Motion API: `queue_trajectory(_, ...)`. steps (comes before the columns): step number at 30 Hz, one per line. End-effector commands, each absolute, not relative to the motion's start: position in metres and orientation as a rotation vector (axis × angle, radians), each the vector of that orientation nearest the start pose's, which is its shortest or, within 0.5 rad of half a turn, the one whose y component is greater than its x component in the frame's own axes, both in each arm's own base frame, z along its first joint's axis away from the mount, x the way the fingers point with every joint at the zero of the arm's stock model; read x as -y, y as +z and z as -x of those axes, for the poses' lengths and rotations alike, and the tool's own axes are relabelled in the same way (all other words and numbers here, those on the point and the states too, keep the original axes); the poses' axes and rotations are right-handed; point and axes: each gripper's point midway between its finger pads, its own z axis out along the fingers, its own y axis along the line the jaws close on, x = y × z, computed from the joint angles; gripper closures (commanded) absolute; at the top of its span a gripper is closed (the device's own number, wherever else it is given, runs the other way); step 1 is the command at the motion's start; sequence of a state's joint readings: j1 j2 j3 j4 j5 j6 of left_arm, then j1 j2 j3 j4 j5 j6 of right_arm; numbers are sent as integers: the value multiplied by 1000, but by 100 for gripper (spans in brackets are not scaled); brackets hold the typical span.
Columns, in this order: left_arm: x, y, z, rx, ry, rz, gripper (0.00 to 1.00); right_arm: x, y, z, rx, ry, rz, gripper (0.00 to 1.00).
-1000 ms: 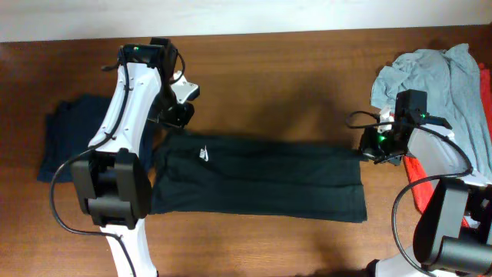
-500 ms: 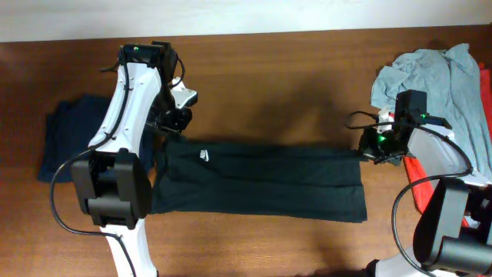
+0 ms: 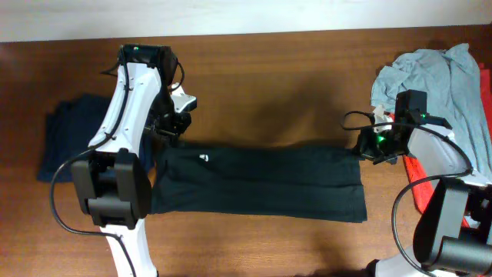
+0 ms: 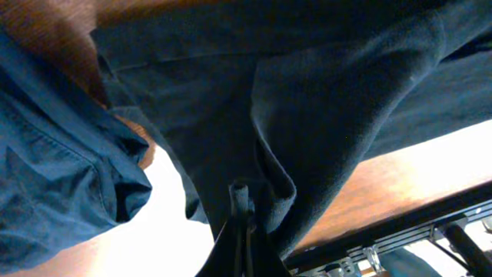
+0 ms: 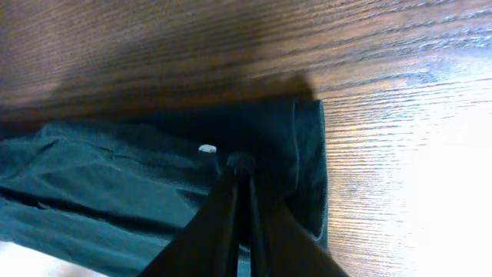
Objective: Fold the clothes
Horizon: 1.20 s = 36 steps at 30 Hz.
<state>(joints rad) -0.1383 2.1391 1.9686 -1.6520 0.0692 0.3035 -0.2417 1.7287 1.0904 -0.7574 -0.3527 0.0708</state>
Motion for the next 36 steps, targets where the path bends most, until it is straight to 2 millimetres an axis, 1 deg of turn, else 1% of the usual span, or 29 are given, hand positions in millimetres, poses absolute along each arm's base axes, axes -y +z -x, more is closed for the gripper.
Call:
queue_trajectory(1, 59, 128, -348, -3276, -122, -725, 98, 22, 55, -342, -2845, 509, -384, 94)
queue_trajectory(5, 59, 128, -348, -3276, -121, -725, 91, 22, 53, -336, -2870, 506, -397, 94)
queue_trajectory(9, 55, 128, -347, -3286, -84, -710, 78, 21, 52, -328, -2901, 509, -411, 94)
queue_trajectory(12, 47, 128, -349, -3300, 1, -658, 77, 21, 51, -327, -2909, 507, -414, 91)
queue_trajectory(15, 49, 127, -355, -3280, 4, -621, 77, 20, 51, -323, -2924, 508, -425, 84)
queue_trajectory(17, 55, 126, -361, -3258, -42, -588, 78, 25, 48, -317, -2949, 464, -507, 73)
queue_trajectory(19, 63, 125, -365, -3233, -116, -579, 75, 32, 45, -311, -2970, 398, -590, 72)
queue_trajectory(20, 67, 125, -367, -3221, -152, -574, 75, 34, 45, -310, -2972, 378, -628, 70)
queue_trajectory(23, 71, 125, -368, -3211, -186, -571, 74, 35, 48, -313, -2951, 383, -677, 69)
queue_trajectory(26, 71, 126, -366, -3227, -185, -534, 75, 35, 60, -318, -2927, 392, -680, 69)
queue_trajectory(27, 71, 127, -365, -3228, -185, -529, 75, 35, 66, -319, -2918, 390, -675, 68)
queue_trajectory(28, 71, 130, -364, -3227, -182, -507, 75, 36, 77, -320, -2896, 387, -660, 67)
queue_trajectory(30, 71, 137, -364, -3210, -179, -490, 75, 35, 92, -319, -2865, 380, -646, 67)
queue_trajectory(33, 70, 158, -363, -3154, -172, -450, 75, 34, 114, -314, -2813, 372, -623, 67)
queue_trajectory(35, 68, 177, -365, -3088, -141, -395, 75, 33, 130, -309, -2781, 366, -603, 67)
queue_trajectory(36, 63, 189, -367, -3050, -95, -353, 75, 32, 138, -306, -2763, 364, -595, 67)
